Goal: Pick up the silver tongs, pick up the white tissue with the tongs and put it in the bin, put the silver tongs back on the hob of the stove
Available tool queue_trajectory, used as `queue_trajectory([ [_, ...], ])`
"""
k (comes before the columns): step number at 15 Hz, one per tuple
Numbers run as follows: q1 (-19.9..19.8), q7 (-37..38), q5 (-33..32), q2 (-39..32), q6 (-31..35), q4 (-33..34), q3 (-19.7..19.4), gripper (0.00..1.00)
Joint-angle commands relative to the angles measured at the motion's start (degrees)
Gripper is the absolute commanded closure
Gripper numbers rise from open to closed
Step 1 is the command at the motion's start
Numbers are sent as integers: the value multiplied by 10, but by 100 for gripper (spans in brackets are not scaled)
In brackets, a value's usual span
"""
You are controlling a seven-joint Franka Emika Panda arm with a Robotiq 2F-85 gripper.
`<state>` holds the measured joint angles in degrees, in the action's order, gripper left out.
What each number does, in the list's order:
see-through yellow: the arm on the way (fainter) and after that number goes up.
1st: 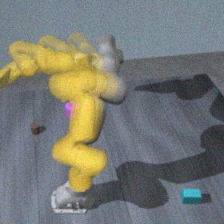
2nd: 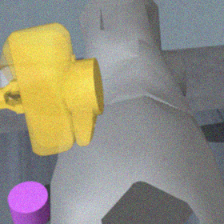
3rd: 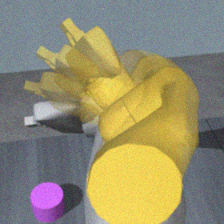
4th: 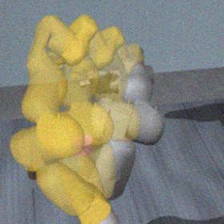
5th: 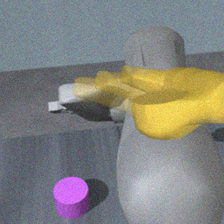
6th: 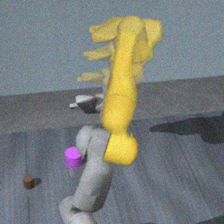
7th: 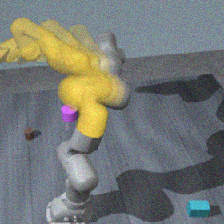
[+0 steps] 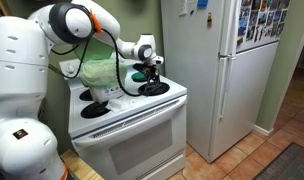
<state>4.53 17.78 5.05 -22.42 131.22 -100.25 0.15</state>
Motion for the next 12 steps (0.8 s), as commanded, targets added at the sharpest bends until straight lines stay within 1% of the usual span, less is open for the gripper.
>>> queue_trajectory([
  [1,8,11,-11,-27,17,14,-4,0],
  [6,11,8,-6,-44,50,21,-3,0],
  [10,14,11,-6,-53,50,26,-4,0],
  [11,13,11,-5,-53,47,26,-4,11],
  [12,15,10,-11,-52,41,27,-6,28],
])
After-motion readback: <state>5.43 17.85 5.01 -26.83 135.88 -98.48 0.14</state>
